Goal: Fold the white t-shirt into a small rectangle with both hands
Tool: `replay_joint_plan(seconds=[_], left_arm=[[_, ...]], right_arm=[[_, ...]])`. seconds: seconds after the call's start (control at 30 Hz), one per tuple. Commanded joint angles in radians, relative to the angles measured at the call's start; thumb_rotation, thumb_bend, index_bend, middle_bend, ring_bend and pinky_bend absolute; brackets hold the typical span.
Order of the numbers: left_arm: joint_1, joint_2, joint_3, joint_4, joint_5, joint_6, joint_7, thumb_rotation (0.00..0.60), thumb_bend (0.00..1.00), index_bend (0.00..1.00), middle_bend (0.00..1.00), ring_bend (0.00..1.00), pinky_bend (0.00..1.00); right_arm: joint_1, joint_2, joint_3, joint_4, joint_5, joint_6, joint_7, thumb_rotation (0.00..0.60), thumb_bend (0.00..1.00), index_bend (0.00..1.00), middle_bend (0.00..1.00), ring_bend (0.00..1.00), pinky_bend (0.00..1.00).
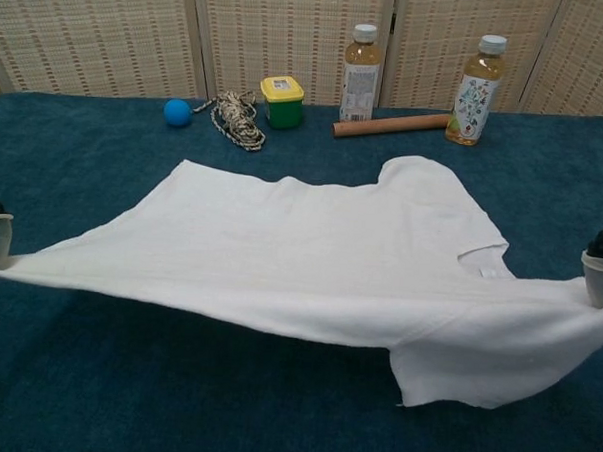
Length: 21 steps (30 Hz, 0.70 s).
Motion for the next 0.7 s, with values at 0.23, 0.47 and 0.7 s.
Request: replay_joint_plan(seconds=[0.23,0.47,0.7], left_arm=[[0.077,0.091,0.088,-0.049,0.069,0.074,-0.035,0.6,0.55,0.63,0.82,0.75,0.97],[0.112,0.128,0.145,-0.088,0.129,0.093,-0.029,0.6,0.55,0.63,0.82,0.75,0.97],[0.133,0.151,0.185,-0.12,0.179,0.097,-0.018,0.6,0.55,0.63,0.82,0.75,0.97]], right_arm=[[-0.02,0.062,-0.046,-0.057,-0.049,0.027,0.014,0.6,0.54,0.73,0.96,0.95,1.0],[-0.069,0.127,-0.091,-0.073,-0.069,0.079,0.038,0.6,0.54,0.74,0.97,0.95,1.0],[-0.115,0.159,-0.141,-0.048,-0.102,0.104,0.065,0.6,0.54,0.75,0.97,0.96,1.0]])
